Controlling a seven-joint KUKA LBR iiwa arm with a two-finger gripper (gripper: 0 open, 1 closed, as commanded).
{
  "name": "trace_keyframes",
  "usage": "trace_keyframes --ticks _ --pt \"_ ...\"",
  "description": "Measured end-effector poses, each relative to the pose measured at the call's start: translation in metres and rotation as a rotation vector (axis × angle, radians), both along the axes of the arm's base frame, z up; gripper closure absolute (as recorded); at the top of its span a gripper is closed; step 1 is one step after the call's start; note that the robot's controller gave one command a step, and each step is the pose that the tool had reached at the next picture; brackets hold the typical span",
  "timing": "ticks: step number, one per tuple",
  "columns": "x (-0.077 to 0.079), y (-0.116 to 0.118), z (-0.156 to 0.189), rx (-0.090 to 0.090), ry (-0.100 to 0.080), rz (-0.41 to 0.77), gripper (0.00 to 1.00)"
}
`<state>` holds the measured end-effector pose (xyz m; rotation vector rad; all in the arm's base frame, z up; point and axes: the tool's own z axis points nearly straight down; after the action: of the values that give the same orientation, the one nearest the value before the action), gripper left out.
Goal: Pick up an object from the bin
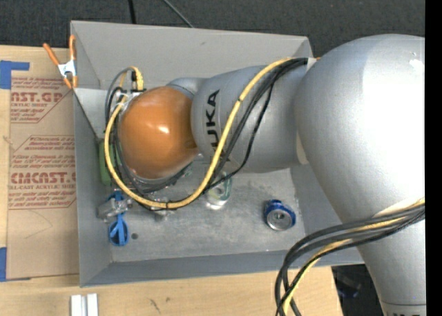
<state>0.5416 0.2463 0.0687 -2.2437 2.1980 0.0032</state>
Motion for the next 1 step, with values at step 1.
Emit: trace_keyframes --ticks 1 --pt "0.0000 0.0006 0.0001 0.003 0.000 -0.003 0.00"
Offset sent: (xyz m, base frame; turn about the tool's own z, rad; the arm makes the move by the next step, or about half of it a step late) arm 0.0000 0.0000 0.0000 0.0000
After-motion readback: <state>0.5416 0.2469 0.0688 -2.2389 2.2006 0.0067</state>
